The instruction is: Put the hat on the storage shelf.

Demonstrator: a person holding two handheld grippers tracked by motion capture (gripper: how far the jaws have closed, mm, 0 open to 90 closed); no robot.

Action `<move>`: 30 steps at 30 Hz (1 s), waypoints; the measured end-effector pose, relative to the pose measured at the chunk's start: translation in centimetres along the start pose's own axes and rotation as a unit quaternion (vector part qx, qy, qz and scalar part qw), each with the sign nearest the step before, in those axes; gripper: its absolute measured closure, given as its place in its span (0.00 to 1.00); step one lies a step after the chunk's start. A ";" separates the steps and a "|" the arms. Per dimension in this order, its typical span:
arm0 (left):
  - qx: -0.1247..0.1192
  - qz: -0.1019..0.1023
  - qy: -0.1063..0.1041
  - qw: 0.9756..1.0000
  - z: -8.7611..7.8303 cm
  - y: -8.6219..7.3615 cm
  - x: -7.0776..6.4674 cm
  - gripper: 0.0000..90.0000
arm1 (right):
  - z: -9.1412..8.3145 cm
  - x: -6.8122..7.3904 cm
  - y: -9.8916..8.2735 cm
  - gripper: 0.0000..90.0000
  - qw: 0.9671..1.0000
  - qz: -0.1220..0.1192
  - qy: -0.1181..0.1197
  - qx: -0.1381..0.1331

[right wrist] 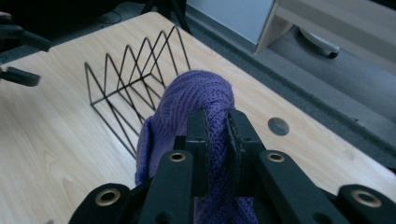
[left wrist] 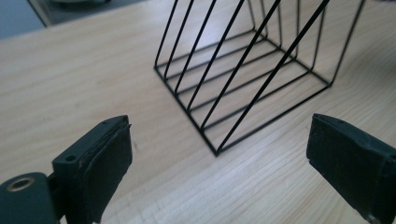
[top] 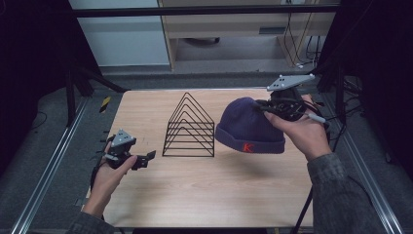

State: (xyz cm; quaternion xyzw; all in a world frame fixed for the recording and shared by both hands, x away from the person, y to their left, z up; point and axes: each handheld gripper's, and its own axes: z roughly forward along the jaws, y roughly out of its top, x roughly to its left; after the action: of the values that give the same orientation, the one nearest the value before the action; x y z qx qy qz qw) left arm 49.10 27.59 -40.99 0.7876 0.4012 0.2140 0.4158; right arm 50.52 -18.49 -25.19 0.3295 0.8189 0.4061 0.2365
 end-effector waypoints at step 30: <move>-0.013 0.016 -0.042 0.999 -3.4 9.8 0.5 0.07 | 0.6 0.6 8.8 0.89 0.998 -0.008 -0.013 -0.061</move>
State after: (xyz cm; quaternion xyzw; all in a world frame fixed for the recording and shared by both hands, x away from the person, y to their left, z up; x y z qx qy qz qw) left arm 51.53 26.41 -30.97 0.7969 0.3674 0.1928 0.4390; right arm 53.62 -13.75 -18.35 0.3129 0.7922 0.4489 0.2701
